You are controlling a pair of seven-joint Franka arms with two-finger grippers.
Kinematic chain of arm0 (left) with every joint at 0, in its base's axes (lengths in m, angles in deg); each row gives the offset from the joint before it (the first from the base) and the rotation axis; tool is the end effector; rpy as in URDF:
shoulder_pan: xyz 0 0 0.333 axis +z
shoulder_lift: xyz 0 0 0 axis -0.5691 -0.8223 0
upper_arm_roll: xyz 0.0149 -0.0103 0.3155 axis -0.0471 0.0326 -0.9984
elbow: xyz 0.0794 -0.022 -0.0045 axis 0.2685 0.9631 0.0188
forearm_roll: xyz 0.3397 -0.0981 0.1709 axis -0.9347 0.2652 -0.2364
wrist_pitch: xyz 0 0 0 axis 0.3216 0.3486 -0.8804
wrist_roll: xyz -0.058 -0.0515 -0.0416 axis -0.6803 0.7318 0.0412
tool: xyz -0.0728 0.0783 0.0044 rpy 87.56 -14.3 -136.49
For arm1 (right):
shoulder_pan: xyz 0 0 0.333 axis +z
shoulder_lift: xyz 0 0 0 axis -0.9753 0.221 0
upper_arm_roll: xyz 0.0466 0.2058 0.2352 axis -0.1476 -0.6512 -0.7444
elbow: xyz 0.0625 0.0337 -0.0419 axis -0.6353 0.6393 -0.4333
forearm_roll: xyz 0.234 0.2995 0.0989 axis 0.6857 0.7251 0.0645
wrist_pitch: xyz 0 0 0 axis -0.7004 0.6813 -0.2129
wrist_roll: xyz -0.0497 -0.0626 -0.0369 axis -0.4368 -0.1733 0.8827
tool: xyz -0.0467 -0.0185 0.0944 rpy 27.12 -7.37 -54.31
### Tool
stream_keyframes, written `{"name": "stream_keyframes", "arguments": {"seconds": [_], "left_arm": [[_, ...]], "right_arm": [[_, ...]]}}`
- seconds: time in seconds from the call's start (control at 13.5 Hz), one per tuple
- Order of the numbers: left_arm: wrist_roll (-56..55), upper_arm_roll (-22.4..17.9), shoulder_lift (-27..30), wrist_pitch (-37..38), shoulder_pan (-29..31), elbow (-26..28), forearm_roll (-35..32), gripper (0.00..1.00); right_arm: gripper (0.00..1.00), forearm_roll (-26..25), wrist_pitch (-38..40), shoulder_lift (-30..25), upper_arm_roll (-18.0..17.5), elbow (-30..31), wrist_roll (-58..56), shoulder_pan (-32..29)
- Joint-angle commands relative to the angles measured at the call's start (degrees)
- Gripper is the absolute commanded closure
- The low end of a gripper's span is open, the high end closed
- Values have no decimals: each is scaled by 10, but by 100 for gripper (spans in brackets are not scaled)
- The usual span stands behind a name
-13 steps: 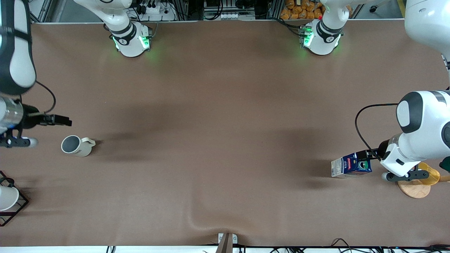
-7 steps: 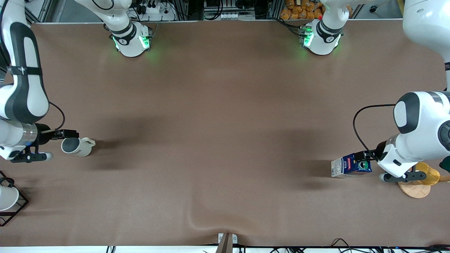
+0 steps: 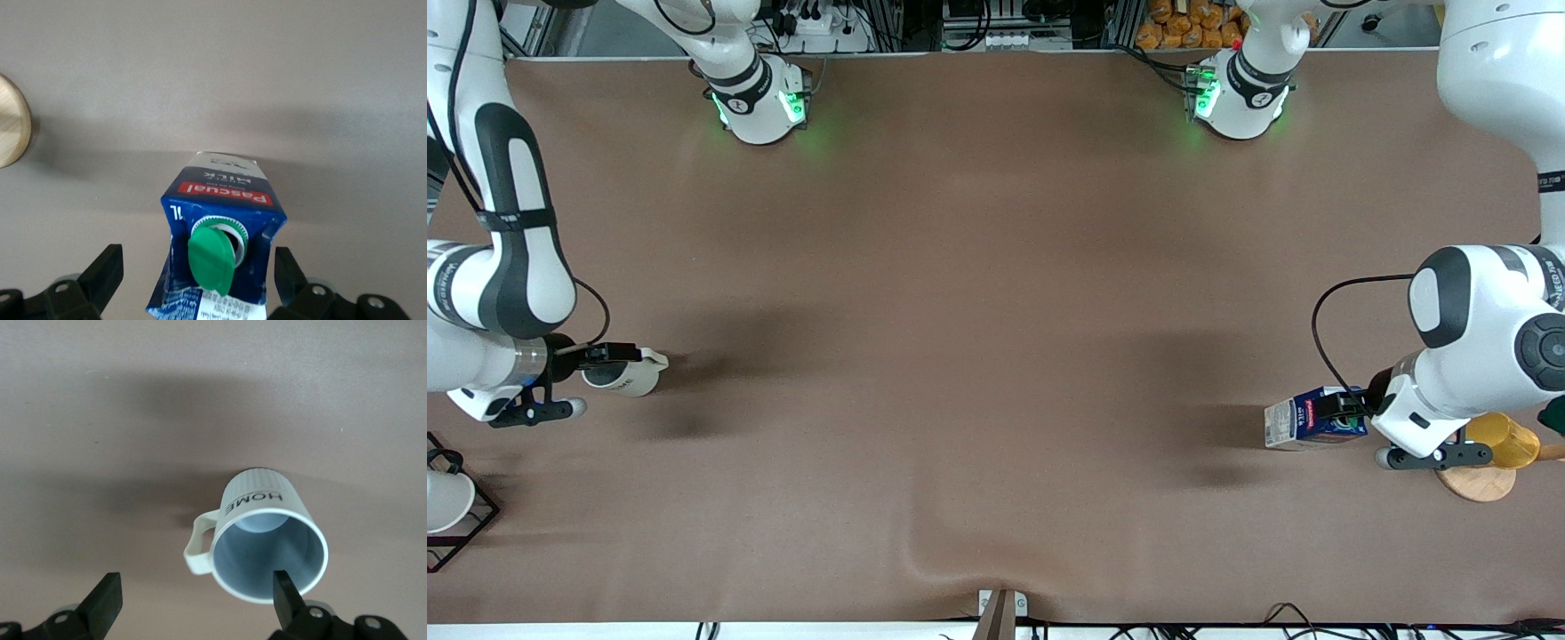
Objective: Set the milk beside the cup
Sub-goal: 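Close the left gripper on the milk carton while the right gripper grasps the mug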
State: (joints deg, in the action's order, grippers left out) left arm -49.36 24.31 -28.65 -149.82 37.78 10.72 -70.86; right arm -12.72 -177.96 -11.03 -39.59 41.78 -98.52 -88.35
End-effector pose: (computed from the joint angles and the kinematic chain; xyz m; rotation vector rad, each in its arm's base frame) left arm 0.7049 -0.0098 0.3569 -3.1115 -0.0939 0.0184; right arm 0.6410 -0.1342 0.2884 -3.0400 -0.1960 0.3759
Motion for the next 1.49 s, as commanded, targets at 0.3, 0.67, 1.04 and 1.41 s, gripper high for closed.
{"name": "stream_keyframes", "arguments": {"seconds": [0.3,0.67,1.04,1.41], "left_arm": [[3,0,-14,-3,1,-12,8,5],[-1,0,-14,-3,-4,-11,5,41],[-2,0,-8,-2,-8,-11,9,44],[-5,1,3,11,-17,-11,10,54]], "right_arm": [[0,-3,-19,53,-8,-13,-12,-22],[100,2,-24,61,-8,-13,-11,-22],[100,2,-19,60,-8,-13,-9,-21],[100,2,-7,39,-9,-20,-2,-13]]}}
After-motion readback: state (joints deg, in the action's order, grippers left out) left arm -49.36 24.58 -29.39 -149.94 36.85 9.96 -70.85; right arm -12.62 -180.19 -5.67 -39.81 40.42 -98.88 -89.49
